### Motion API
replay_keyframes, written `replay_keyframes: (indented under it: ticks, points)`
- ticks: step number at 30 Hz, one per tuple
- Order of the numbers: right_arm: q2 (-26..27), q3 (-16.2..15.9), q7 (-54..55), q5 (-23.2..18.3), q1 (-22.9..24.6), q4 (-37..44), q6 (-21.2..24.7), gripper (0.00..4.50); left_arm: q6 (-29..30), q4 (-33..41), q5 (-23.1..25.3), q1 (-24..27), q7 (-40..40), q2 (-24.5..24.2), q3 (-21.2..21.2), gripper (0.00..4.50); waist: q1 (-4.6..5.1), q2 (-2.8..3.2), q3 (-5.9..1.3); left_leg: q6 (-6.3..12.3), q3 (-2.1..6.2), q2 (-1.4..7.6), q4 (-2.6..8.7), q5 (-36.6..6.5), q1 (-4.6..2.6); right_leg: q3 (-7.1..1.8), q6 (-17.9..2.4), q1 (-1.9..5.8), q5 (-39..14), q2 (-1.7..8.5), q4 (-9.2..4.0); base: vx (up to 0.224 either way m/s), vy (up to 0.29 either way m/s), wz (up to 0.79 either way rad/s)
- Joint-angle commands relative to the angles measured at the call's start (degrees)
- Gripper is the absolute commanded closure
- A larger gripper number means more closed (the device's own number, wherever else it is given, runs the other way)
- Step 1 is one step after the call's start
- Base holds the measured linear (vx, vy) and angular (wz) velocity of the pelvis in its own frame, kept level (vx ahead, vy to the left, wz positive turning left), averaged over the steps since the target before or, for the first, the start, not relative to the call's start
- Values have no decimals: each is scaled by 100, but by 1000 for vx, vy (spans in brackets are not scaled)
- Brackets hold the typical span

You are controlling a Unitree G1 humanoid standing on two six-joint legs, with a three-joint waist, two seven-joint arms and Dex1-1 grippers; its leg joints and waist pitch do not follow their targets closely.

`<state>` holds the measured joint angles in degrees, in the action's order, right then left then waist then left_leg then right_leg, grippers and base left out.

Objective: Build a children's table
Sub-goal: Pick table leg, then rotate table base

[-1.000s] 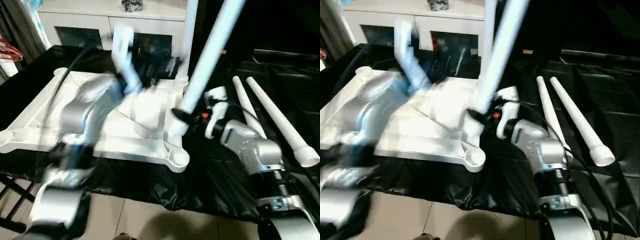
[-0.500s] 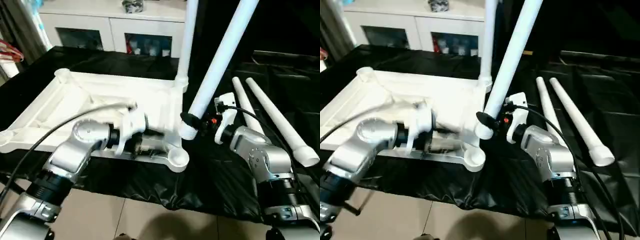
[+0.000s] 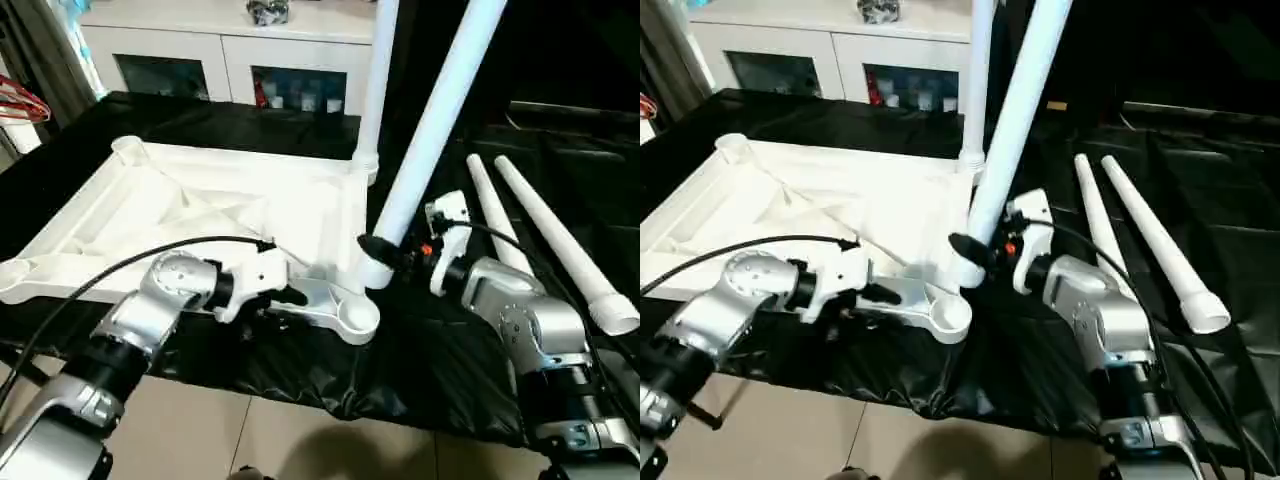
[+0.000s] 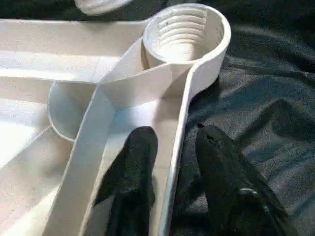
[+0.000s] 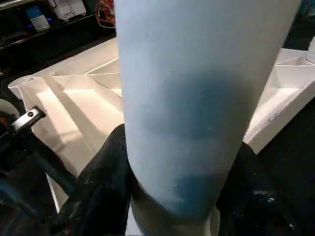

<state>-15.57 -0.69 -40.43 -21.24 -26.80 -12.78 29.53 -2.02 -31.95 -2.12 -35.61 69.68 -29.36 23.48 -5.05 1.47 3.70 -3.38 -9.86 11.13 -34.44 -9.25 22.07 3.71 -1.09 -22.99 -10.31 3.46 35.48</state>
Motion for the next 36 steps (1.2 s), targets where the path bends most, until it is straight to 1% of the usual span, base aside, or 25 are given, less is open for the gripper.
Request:
replay_keyframes:
  ticks: [1,2,3,5,6,7,8,11,12,14,15,16,18,19,20,21,24,25,26,29,30,32,33,34,36]
  points:
    - [-50,-69,-57,55,12,183,-59,261,-126,-155,99,-139,86,-5,11,330,2,79,-471,-168,59,178,395,-1281,-136,-278,-1091,289,-1042,441,-400,0,0,0]
    - [-60,-69,-63,56,24,186,-61,261,-144,-251,87,-185,149,10,16,344,8,53,-476,-158,55,174,391,-1264,-131,-278,-1113,298,-988,441,-399,0,0,0]
    - [-67,-67,-67,50,43,212,-50,261,-161,-327,66,-217,211,30,7,355,4,81,-475,-169,57,174,392,-1282,-134,-272,-1133,292,-989,437,-400,0,0,0]
    - [-72,-67,-68,47,60,238,-42,261,-177,-368,60,-233,233,41,-2,362,2,71,-476,-174,57,176,391,-1300,-136,-274,-1160,300,-976,442,-397,0,0,0]
    - [-79,-65,-66,47,83,261,-42,261,-269,-516,103,-285,210,65,-6,371,-3,130,-475,-165,62,175,386,-1320,-136,-275,-1180,292,-967,446,-397,0,0,0]
    - [-82,-63,-67,48,82,254,-43,261,-291,-576,118,-308,215,76,-5,382,9,100,-473,-164,55,173,388,-1343,-138,-273,-1168,294,-975,433,-410,0,0,0]
    - [-83,-63,-67,49,88,256,-46,261,-298,-599,123,-312,224,78,-5,392,5,90,-477,-163,61,176,389,-1339,-138,-273,-1182,305,-958,440,-397,0,0,0]
    - [-94,-67,-68,46,111,274,-45,261,-329,-749,167,-347,302,81,7,405,3,96,-475,-151,60,178,387,-1320,-135,-274,-1210,303,-944,444,-402,0,0,0]
    - [-95,-67,-69,47,112,277,-43,261,-344,-776,180,-353,307,82,8,424,3,99,-482,-154,62,184,387,-1307,-137,-273,-1230,304,-886,442,-388,0,0,0]
    - [-102,-65,-77,48,112,282,-35,261,-405,-901,230,-386,328,95,1,430,4,84,-479,-139,57,179,387,-1301,-138,-272,-1237,303,-877,438,-394,0,0,0]
    - [-105,-65,-80,48,111,283,-32,261,-448,-977,251,-409,340,111,-13,434,-3,91,-481,-135,58,182,384,-1293,-137,-275,-1243,307,-875,449,-391,0,0,0]
    - [-108,-65,-83,48,102,280,-31,261,-470,-1026,275,-426,326,120,-22,440,8,67,-480,-128,57,178,386,-1274,-122,-274,-1235,323,-877,451,-392,0,0,0]
    - [-112,-70,-98,42,77,277,-24,261,-382,-1056,272,-442,252,154,-65,446,15,67,-483,-111,55,177,379,-1231,-123,-274,-1250,325,-864,454,-384,0,0,0]
    - [-120,-86,-122,43,59,283,-20,261,-138,-1019,279,-453,69,215,-112,449,22,61,-481,-96,54,180,378,-1200,-118,-275,-1268,326,-829,454,-378,0,0,0]
    - [-120,-86,-122,43,59,283,-20,261,-138,-1019,279,-453,69,215,-112,449,26,63,-481,-77,52,178,370,-1194,-121,-273,-1291,320,-816,451,-378,0,0,0]
    - [-125,-95,-138,39,53,289,-11,261,22,-993,278,-458,-45,263,-138,449,30,61,-478,-73,51,178,371,-1203,-118,-273,-1299,324,-828,452,-376,0,0,0]
    - [-141,-131,-190,25,28,324,37,261,454,-948,171,-469,-376,536,-281,450,29,55,-472,-39,49,171,361,-1204,-120,-271,-1303,325,-934,451,-401,0,0,0]
    - [-158,-146,-218,27,-3,313,55,261,673,-906,152,-469,-578,710,-327,450,33,45,-471,-27,48,172,361,-1188,-118,-273,-1291,329,-959,452,-405,0,0,0]
    - [-167,-162,-226,48,-26,288,41,261,797,-888,169,-466,-715,810,-342,450,29,48,-473,-17,49,178,355,-1188,-127,-271,-1298,321,-966,448,-406,0,0,0]
    - [-165,-218,-186,186,-106,113,-91,261,888,-867,258,-441,-1084,1038,-342,450,17,33,-476,25,51,169,350,-1128,-106,-271,-1281,336,-944,447,-412,0,0,0]
    - [-156,-224,-166,215,-123,70,-127,261,877,-850,256,-429,-1108,1066,-339,450,6,32,-483,52,52,166,345,-1079,-107,-271,-1266,334,-913,450,-421,0,0,0]
    - [-117,-233,-93,302,-188,-79,-233,261,826,-782,249,-380,-1145,1137,-320,450,8,36,-486,45,51,170,345,-1080,-106,-269,-1266,324,-906,448,-421,0,0,0]
    - [-75,-235,-2,390,-271,-227,-338,261,795,-711,270,-338,-1191,1181,-293,450,7,22,-485,47,52,166,342,-1076,-104,-269,-1269,329,-897,449,-413,0,0,0]
    - [-53,-251,14,423,-318,-307,-370,261,770,-692,292,-317,-1223,1197,-279,450,4,43,-486,39,54,168,343,-1072,-103,-268,-1256,327,-920,449,-418,0,0,0]
    - [-37,-304,36,485,-375,-414,-417,261,725,-644,346,-281,-1274,1223,-281,450,7,38,-484,44,55,171,349,-1081,-107,-265,-1247,328,-867,435,-415,0,0,0]
